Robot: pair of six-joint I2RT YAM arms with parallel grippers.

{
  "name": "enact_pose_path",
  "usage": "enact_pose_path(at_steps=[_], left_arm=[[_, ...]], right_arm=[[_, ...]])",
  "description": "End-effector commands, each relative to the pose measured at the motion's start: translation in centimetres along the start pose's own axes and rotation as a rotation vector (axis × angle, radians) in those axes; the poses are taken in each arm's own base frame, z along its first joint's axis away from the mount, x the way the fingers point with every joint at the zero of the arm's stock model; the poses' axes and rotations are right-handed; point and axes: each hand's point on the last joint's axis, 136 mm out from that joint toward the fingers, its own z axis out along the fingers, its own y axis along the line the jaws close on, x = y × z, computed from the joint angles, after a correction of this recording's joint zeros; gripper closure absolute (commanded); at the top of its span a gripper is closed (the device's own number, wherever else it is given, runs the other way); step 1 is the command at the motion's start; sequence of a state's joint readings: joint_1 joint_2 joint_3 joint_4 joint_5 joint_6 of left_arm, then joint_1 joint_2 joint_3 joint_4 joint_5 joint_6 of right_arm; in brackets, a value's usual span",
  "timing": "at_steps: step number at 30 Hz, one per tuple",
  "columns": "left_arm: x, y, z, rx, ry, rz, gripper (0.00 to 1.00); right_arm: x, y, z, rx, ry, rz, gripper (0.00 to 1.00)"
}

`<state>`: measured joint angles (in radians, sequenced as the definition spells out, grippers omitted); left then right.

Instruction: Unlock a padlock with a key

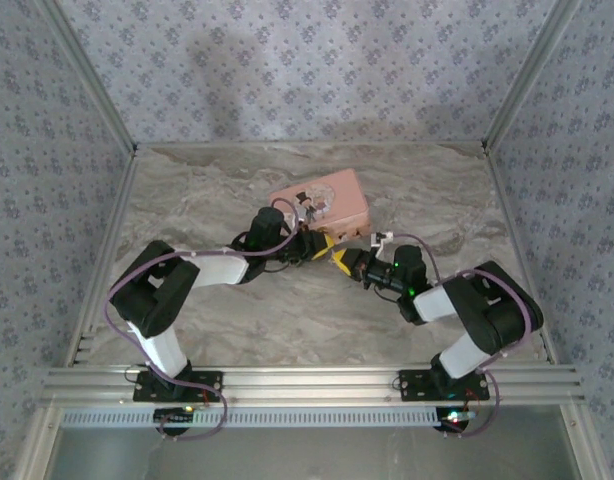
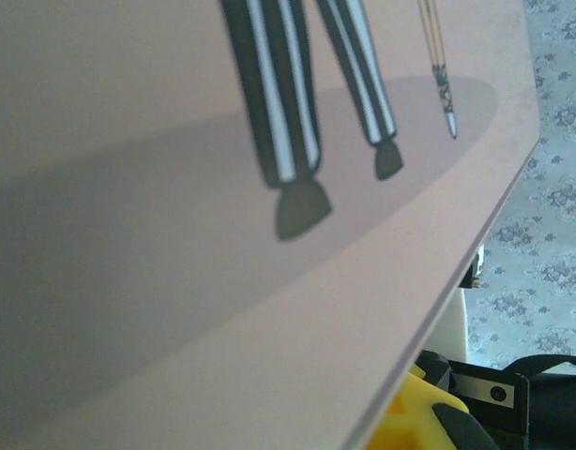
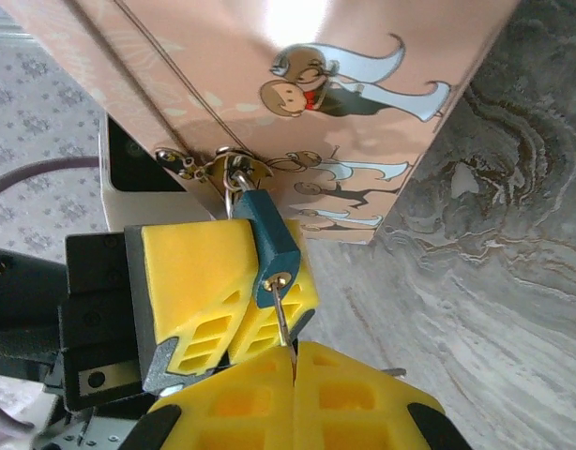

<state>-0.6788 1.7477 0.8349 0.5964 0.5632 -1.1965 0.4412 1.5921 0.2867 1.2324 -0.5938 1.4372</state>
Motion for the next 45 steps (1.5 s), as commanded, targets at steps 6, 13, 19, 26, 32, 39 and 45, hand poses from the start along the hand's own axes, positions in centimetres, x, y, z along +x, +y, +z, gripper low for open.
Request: enact_pose_path(at_steps=[6, 13, 19, 26, 32, 39, 45], left_arm=[[2.2, -2.9, 0.0, 0.113, 0.096, 0.029, 1.00], [2.3, -3.2, 0.0, 0.129, 0.103, 0.035, 1.00], [2.5, -3.3, -0.1, 0.132, 0.107, 0.039, 1.00], [2.5, -3.5, -0.1, 0.140, 0.108, 0.045, 1.00], [2.5, -3.7, 0.1, 0.142, 0.105, 0.047, 1.00], [3.1, -4.0, 0.5, 0.144, 0.130, 0.057, 1.00], [5.7, -5.1, 1.5, 0.159, 0.205, 0.083, 1.00]], right_arm=[[-2.3, 3.8, 0.6, -0.140, -0.086, 0.084, 1.00], [-2.9, 2.4, 0.3, -0.110, -0.106, 0.114, 1.00], [-3.5, 1.9, -0.1, -0.099, -0.115, 0.121, 1.00], [-3.5, 2.0, 0.6, -0.104, -0.077, 0.181, 1.00], [-2.7, 2.7, 1.2, -0.118, -0.058, 0.192, 1.00], [-3.4, 3.4, 2.0, -0.127, -0.091, 0.169, 1.00], [-4.1, 4.1, 3.5, -0.109, -0.118, 0.117, 1.00]])
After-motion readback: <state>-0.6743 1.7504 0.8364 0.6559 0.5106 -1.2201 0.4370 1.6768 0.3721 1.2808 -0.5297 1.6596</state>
